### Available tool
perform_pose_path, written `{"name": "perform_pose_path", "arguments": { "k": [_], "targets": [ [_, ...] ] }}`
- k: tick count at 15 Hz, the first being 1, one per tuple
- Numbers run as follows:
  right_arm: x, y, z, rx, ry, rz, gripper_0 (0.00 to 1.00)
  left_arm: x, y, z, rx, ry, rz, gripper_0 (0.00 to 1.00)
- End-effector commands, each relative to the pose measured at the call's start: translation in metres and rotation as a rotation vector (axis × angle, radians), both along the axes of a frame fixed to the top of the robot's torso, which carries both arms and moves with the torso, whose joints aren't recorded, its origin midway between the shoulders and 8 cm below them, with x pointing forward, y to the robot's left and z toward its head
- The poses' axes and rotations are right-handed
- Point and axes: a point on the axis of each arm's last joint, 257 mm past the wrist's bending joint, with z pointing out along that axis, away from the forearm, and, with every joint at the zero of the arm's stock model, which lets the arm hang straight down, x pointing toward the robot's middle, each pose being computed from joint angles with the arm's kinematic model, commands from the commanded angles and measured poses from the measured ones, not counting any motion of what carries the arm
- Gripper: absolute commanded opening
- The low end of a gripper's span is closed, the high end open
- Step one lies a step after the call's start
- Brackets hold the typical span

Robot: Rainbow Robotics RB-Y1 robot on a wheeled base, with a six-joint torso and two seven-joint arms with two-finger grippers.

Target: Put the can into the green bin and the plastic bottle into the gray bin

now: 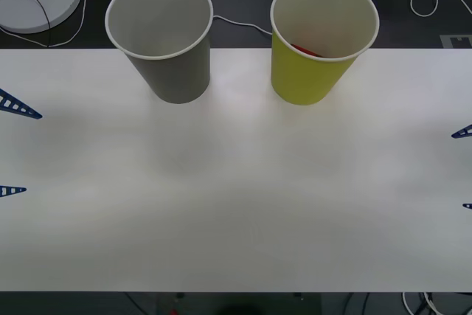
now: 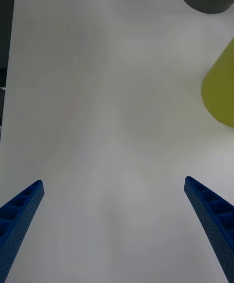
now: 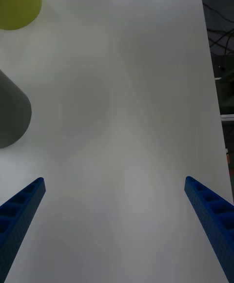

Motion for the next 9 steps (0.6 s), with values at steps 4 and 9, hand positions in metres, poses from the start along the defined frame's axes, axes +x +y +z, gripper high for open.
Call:
{"name": "perform_pose_path", "arguments": {
  "k": [4, 9],
  "targets": [
    [-0.0077, 0.0005, -0.0066, 0.001, 0.004, 0.025, 1.0, 0.0, 0.0, 0.0, 0.0, 0.0, 0.0, 1.0],
    [-0.0077, 0.0005, -0.0066, 0.001, 0.004, 0.025, 1.0, 0.0, 0.0, 0.0, 0.0, 0.0, 0.0, 1.0]
  ]
}}
